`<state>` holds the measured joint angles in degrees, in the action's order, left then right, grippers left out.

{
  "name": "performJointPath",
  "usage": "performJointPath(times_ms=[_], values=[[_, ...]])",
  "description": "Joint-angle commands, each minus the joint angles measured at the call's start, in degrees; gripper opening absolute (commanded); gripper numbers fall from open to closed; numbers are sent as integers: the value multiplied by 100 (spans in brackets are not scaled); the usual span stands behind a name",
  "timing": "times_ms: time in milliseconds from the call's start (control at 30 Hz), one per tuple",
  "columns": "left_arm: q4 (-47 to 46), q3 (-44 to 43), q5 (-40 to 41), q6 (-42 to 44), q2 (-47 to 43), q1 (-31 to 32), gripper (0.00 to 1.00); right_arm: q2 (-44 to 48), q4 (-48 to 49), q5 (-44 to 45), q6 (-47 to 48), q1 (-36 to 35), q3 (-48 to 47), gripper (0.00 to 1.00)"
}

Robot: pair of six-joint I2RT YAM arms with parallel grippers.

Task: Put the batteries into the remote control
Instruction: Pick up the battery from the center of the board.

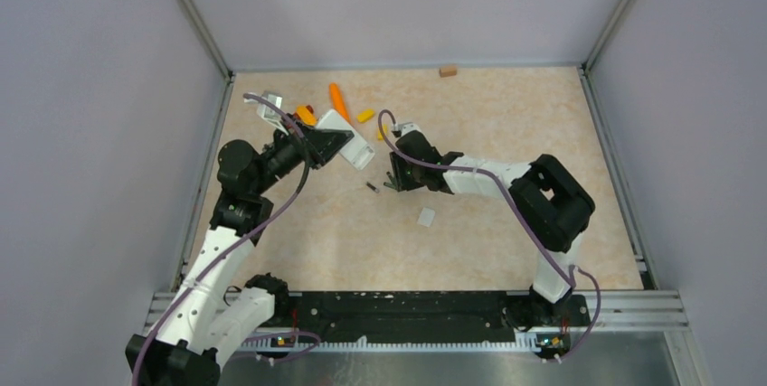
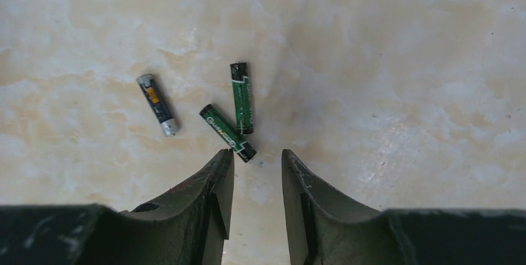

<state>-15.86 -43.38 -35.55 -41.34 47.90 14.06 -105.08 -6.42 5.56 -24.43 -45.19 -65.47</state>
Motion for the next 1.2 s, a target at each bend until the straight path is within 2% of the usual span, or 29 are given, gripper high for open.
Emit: performJointPath(times_ms=[0, 400, 600, 700, 900, 1167], values=[[70, -153, 450, 140, -10, 9, 0, -219, -123, 357, 407, -75, -462, 37], [315, -194, 835, 186, -50, 9, 0, -563, 319, 198, 452, -84, -547, 41], [670, -177, 1661, 280, -312, 9, 0, -971, -44, 677, 674, -202, -970, 41], [766, -119, 2006, 343, -476, 4, 0, -1045, -168, 928, 697, -255, -1030, 37], [863, -124, 2123, 359, -512, 9, 0, -985, -282, 1251, 589, -263, -988, 19], [907, -148, 2113, 355, -492, 9, 0, -992, -258, 1373, 426, -263, -1022, 14]])
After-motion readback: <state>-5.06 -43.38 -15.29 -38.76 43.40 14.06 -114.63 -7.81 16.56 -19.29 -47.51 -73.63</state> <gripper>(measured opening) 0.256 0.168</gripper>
